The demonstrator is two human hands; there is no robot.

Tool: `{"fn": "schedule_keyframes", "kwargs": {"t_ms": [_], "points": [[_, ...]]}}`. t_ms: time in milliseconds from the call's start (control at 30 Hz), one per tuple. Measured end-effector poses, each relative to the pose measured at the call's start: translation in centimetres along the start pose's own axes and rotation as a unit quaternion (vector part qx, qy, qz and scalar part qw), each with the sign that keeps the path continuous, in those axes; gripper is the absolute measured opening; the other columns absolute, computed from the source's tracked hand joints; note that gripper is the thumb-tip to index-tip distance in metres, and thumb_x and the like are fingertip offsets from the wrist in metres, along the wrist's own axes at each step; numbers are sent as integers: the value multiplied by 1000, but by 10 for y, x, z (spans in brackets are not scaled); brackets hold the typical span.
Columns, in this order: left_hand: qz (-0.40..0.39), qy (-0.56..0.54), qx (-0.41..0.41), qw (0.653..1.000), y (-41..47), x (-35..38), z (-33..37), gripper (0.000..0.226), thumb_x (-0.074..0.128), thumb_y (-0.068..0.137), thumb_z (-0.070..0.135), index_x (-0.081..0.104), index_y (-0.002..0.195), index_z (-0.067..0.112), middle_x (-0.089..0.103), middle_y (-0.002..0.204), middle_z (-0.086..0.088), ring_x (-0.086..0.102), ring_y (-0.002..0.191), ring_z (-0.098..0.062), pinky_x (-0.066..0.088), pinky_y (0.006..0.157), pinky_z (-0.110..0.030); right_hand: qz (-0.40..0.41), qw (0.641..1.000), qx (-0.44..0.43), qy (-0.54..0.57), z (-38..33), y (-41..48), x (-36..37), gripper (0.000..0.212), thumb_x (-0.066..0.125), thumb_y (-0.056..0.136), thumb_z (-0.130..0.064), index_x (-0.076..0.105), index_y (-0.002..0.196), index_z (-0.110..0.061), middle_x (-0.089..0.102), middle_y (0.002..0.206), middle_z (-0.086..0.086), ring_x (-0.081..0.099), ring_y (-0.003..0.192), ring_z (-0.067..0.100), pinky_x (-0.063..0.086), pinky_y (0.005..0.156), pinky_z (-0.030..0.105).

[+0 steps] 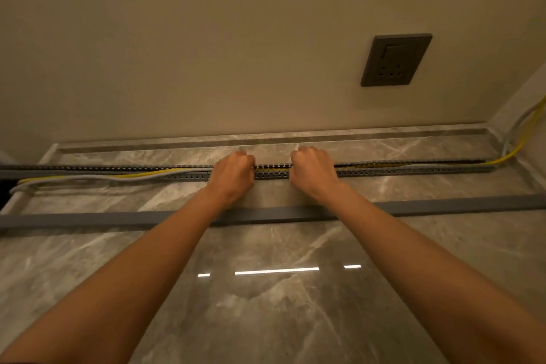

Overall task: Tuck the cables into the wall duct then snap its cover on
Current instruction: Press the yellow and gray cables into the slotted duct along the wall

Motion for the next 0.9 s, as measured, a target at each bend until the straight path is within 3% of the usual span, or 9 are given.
{"fn": "schedule_keyframes", "kwargs": {"t_ms": [200,300,400,633,700,800,900], "points": [[19,44,-47,998,-23,-14,-70,24,49,88,4,63,107,-2,59,112,-22,56,104,-38,48,83,-45,-18,997,-34,63,-63,18,22,30,47,92,-7,59,119,-2,59,122,16,55,113,32,45,95,40],[13,61,8,998,-30,-18,-97,23,54,88,3,64,108,-1,62,108,-23,58,100,-39,50,80,-44,-31,995,-54,79,-100,23,33,31,49,93,-9,57,123,-5,55,126,14,50,118,30,43,97,40],[-1,69,72,995,-32,-21,-122,20,61,82,-3,68,101,-1,65,94,-25,62,87,-41,53,68,-44,-13,997,-50,64,-126,28,39,27,49,92,-7,57,118,-5,56,122,13,52,113,29,45,92,39],[-43,112,177,977,-24,-29,-142,21,50,91,6,60,109,0,58,109,-22,56,100,-36,46,75,-44,-18,1000,2,-18,-141,33,37,27,44,95,-5,57,118,-7,58,121,12,54,111,30,45,88,38],[-25,123,218,968,-23,-34,-142,15,59,86,4,64,99,-2,62,100,-22,60,91,-37,48,70,-42,-27,999,23,-27,-146,34,35,25,43,95,-7,57,117,-6,57,122,13,54,112,30,45,89,38],[-28,154,241,958,-19,-39,-142,19,85,56,2,67,62,1,66,63,-16,63,56,-31,49,47,-31,-33,998,46,-35,-152,36,34,24,43,95,-6,56,115,-6,57,122,13,53,112,31,45,89,38],[-25,152,239,959,-18,-35,-141,23,87,50,-1,66,57,2,63,56,-15,61,47,-31,46,41,-27,-28,998,53,-34,-155,36,35,23,44,95,-4,55,116,-5,55,122,14,52,111,30,46,87,38]]}}
Point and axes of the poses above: each hand's wrist, its own y-axis towards the middle knuckle, its own x-axis out of the palm, z = x × y, the point moved 3 cm from there along y, towards the middle knuckle
